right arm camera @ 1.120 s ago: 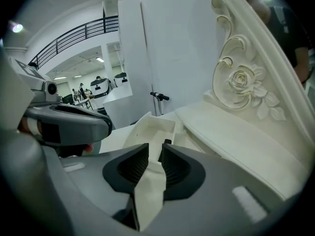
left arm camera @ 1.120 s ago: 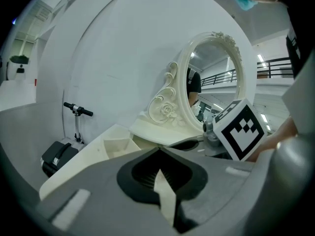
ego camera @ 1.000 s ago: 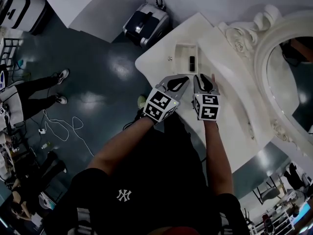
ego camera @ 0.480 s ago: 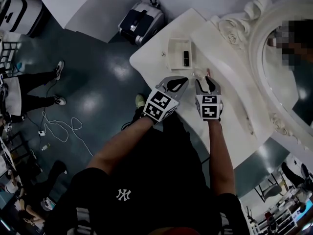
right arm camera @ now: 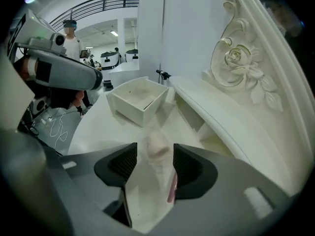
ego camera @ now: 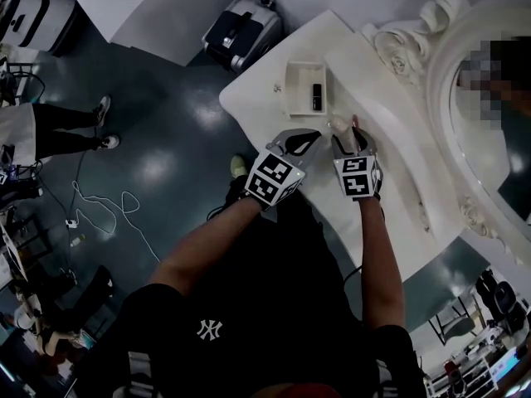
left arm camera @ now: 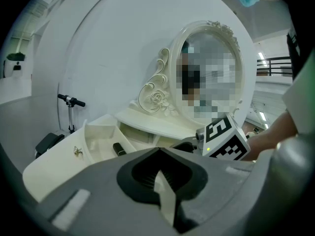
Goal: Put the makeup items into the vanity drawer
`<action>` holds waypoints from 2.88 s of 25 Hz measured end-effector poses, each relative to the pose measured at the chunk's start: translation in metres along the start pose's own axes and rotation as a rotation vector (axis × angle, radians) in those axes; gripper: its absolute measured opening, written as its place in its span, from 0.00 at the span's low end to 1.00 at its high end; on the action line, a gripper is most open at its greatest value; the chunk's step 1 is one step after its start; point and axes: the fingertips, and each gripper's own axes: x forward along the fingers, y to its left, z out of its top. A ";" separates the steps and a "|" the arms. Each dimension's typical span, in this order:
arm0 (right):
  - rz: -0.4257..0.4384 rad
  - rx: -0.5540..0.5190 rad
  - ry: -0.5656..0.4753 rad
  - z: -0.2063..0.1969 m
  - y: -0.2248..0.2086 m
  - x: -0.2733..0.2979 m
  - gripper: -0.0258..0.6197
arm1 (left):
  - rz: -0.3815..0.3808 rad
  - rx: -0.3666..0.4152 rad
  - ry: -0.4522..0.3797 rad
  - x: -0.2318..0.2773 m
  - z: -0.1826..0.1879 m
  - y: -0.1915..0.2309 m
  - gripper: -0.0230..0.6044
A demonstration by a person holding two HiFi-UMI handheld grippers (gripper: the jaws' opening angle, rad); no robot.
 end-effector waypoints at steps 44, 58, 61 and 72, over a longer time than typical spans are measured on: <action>-0.106 0.273 -0.109 0.055 0.033 -0.031 0.34 | -0.075 0.036 -0.010 -0.033 0.020 0.028 0.04; -0.053 0.320 -0.103 0.111 0.059 0.015 0.34 | -0.024 0.017 -0.040 -0.061 0.035 0.074 0.04; -0.046 0.323 -0.086 0.114 0.060 0.025 0.34 | -0.015 0.013 -0.039 -0.062 0.035 0.081 0.04; -0.027 0.297 -0.062 0.119 0.061 0.042 0.38 | -0.005 0.002 -0.034 -0.061 0.036 0.092 0.04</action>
